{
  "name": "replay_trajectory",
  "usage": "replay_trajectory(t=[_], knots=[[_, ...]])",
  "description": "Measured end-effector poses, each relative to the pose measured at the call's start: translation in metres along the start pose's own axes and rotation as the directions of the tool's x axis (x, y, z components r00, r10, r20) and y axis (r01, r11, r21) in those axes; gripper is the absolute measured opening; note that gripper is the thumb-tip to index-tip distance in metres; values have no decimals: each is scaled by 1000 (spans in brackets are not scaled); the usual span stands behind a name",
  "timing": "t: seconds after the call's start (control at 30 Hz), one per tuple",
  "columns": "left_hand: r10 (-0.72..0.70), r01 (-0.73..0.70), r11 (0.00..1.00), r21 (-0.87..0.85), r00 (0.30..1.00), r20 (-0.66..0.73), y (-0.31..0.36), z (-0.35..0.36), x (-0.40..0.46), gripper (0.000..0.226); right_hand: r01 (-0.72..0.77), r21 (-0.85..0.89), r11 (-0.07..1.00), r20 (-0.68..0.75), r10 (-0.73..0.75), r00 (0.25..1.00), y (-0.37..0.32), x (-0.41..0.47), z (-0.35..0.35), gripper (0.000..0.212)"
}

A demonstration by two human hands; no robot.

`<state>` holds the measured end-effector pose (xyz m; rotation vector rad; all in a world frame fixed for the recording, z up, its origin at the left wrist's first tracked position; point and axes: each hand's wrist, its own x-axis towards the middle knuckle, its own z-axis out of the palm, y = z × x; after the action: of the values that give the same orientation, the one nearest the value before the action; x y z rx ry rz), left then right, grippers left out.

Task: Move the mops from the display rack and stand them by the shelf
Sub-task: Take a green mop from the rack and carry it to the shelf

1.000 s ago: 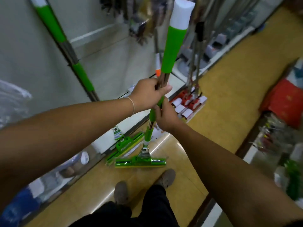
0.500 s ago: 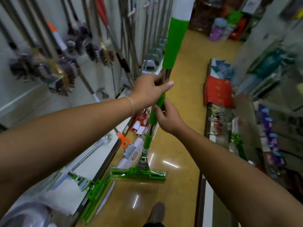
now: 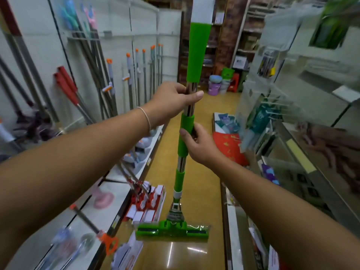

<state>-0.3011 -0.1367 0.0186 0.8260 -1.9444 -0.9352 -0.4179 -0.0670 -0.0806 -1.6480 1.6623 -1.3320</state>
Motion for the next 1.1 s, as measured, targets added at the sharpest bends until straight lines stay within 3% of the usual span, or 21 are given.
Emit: replay_trajectory(t=[0.1, 0.3, 0.5, 0.73, 0.9, 1.1], knots=[[10, -10, 1000, 0, 998, 69, 20, 7, 33, 47, 28, -21, 999, -26, -28, 999, 0, 24, -32, 18], [45, -42, 998, -55, 998, 52, 22, 30, 102, 29, 30, -35, 999, -60, -32, 998, 12, 72, -73, 15], [45, -34, 992, -121, 995, 88, -10, 60, 185, 25, -13, -68, 998, -104, 5, 995, 57, 135, -94, 16], [23, 15, 980, -201, 983, 183, -66, 86, 299, 22, -122, 10, 993, -147, 122, 982, 116, 232, -97, 16], [22, 30, 982, -187, 962, 273, -85, 94, 375, 21, -155, -4, 988, -193, 151, 969, 136, 302, -103, 17], [25, 28, 983, -183, 960, 280, -102, 110, 447, 21, -166, -7, 986, -229, 160, 960, 165, 377, -117, 23]])
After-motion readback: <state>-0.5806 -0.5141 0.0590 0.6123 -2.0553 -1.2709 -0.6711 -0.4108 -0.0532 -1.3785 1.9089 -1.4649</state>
